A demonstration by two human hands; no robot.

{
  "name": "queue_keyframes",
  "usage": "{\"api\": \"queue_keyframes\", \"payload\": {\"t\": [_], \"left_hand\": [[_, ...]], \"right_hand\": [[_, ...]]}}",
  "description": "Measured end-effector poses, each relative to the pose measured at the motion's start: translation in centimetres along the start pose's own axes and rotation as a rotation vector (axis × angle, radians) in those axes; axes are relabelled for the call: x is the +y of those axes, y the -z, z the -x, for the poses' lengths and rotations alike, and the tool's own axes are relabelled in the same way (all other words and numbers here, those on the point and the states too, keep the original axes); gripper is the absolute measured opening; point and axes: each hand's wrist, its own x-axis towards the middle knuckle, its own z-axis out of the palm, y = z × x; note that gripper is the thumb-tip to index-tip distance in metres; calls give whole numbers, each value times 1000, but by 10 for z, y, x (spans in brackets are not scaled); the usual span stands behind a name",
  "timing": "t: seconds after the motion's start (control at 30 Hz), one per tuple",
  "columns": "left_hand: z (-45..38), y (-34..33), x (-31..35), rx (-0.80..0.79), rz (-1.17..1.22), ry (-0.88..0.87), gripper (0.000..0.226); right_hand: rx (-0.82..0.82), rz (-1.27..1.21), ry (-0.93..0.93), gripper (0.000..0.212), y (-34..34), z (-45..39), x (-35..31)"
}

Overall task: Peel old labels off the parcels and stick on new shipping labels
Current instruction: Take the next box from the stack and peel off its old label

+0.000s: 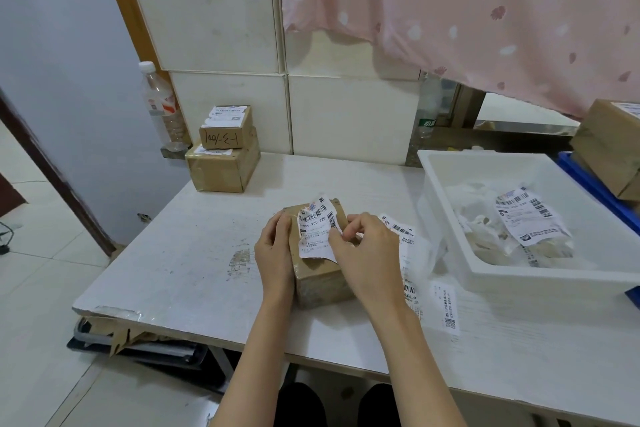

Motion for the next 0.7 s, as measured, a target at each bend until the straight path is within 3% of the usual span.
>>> {"api": "queue_keyframes", "payload": {"t": [0.2,0.43,0.6,0.7], "left_hand": [[1,0,1,4,5,-4,25],[3,0,2,-1,22,12,19],[2,0,1,4,5,10,26],[2,0,1,3,7,17,25]], "right_hand": [[-39,51,22,10,4,2,-3],[-26,54,90,18,-1,5,0],[-24,-74,6,20,10,0,-1],[-37,9,-3,18,9,-1,1]]}}
